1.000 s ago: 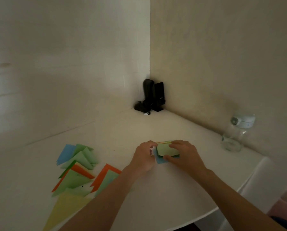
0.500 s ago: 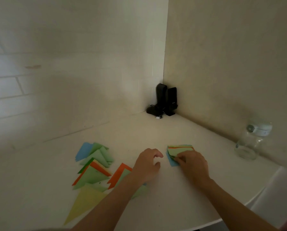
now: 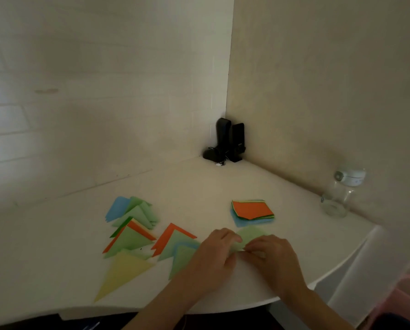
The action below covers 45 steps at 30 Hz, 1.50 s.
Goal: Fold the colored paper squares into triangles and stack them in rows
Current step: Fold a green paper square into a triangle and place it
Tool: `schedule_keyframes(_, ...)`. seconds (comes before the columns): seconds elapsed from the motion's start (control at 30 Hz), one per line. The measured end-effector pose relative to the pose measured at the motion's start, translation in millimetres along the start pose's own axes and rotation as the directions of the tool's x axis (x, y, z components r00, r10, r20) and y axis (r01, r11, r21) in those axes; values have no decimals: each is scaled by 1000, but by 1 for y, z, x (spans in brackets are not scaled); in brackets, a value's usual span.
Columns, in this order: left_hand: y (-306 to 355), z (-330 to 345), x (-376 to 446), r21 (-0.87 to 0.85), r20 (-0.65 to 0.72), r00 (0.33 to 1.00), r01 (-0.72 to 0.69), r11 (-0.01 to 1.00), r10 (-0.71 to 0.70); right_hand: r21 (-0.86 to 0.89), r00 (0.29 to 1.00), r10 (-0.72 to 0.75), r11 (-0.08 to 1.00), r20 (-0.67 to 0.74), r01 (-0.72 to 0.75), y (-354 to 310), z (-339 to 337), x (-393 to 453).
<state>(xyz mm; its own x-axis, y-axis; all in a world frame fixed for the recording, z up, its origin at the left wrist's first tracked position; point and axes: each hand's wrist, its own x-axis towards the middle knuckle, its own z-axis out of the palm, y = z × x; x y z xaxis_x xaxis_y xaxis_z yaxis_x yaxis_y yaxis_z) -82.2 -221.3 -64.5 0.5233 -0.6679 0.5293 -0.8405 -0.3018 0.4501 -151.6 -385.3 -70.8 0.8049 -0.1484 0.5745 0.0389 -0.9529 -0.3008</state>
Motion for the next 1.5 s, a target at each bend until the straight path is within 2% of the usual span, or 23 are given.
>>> schedule_keyframes(0.1,-4,4,-10,-12,-3,998,56,998,-56,20,998,23,1000,67,-24,0,6,-10)
schedule_keyframes(0.3,-8,9,-10,-52,-32,993,110,993,-112,196,981,40,977,188,-77,6,2,-8)
schedule_keyframes(0.53,-10,14,-2,-148,-100,972,195,970,-211,294,982,129,942,139,-165,2,3,-4)
schedule_keyframes(0.67,-9,17,2,-170,-114,960,235,957,-256,322,967,194,916,166,-239,3,4,-1)
schedule_keyframes(0.8,-12,17,5,-218,-98,947,280,935,-306,275,920,261,898,294,-343,4,4,6)
schedule_keyframes(0.9,-14,15,8,-240,-61,947,293,926,-316,307,891,275,867,362,-393,8,2,12)
schedule_keyframes(1.1,-18,7,10,-238,16,943,328,914,-334,324,875,253,857,412,-400,10,-6,14)
schedule_keyframes(1.27,-19,1,10,-198,83,947,320,926,-310,281,907,232,898,351,-338,1,-6,7)
schedule_keyframes(1.4,-12,-9,11,-90,234,953,217,972,-191,172,924,181,953,337,-249,-6,-1,6)
schedule_keyframes(1.5,-9,-13,7,-33,252,961,123,992,-111,208,913,116,955,390,-210,1,-7,10)
